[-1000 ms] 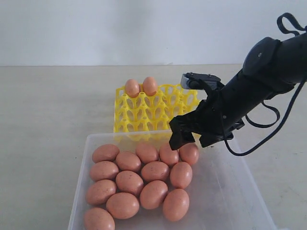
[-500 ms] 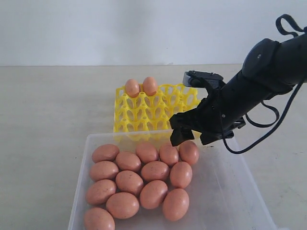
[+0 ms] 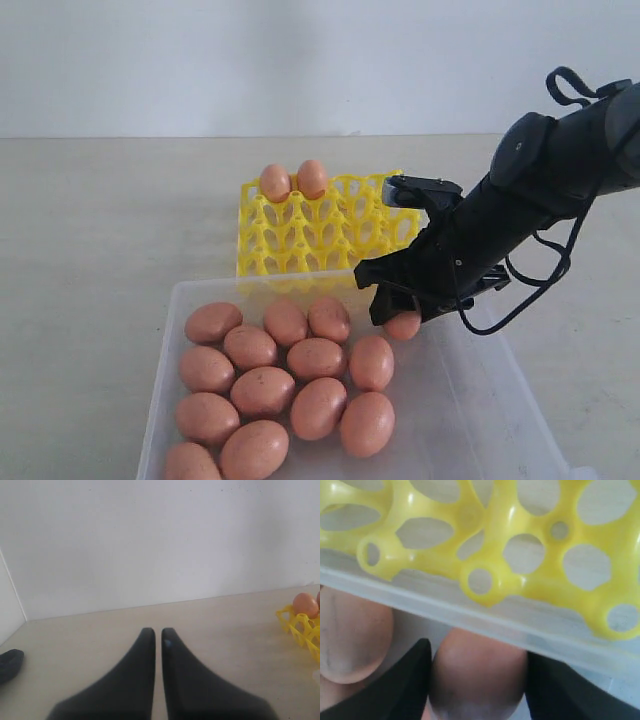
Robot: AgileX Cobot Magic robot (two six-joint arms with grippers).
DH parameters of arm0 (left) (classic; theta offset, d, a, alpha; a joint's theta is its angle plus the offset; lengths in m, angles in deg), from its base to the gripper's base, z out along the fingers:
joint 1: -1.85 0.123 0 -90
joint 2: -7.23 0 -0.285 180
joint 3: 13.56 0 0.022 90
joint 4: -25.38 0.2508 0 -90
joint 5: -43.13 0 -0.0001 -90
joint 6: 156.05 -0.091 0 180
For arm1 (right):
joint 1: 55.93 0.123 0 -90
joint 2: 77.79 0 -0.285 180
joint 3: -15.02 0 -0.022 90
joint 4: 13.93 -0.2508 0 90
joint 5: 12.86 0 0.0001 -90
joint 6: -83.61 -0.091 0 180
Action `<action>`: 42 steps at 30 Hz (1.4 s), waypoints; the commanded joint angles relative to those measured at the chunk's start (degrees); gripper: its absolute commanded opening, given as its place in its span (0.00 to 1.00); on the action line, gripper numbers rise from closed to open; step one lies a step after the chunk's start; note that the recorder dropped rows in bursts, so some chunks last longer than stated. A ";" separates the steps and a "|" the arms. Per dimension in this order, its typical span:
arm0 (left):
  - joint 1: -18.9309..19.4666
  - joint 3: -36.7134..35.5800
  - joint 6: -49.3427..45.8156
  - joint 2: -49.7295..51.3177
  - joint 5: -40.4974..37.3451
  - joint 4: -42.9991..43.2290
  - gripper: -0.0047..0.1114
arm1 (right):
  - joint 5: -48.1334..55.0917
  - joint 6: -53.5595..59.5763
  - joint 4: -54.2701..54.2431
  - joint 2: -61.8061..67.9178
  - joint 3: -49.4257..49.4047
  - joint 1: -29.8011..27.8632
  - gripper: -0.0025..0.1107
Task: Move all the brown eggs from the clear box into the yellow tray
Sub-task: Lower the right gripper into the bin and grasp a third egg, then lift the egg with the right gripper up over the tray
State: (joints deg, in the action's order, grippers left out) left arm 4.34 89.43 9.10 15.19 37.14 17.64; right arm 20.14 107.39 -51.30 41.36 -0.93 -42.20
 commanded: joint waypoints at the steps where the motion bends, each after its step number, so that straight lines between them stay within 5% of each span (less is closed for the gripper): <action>1: -0.37 -0.21 -0.16 -0.17 0.21 -0.16 0.08 | -0.41 0.18 0.01 0.63 -0.11 0.04 0.17; 3: -0.37 -0.21 -0.16 -0.17 0.21 -0.16 0.08 | -0.64 0.31 0.01 0.63 -0.11 0.04 0.01; 15: -0.37 -0.21 -0.16 -0.17 0.09 -0.16 0.08 | 1.08 -0.60 -2.68 -3.48 -0.37 0.04 0.02; 22: -0.37 -0.21 -0.16 -0.17 0.09 -0.16 0.08 | -18.47 -1.36 -9.90 -17.60 -10.74 2.94 0.02; 32: -0.37 -0.21 -0.16 -0.17 0.20 -0.16 0.08 | -48.40 5.57 -8.91 -31.47 -29.46 21.40 0.02; 42: -0.37 -0.21 -0.16 -0.17 0.20 -0.16 0.08 | -56.13 7.19 -8.38 -31.46 -30.16 23.93 0.02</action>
State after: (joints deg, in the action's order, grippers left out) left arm 4.34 89.43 9.10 15.19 37.14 17.64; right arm -32.30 113.98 -59.90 10.45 -30.85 -18.33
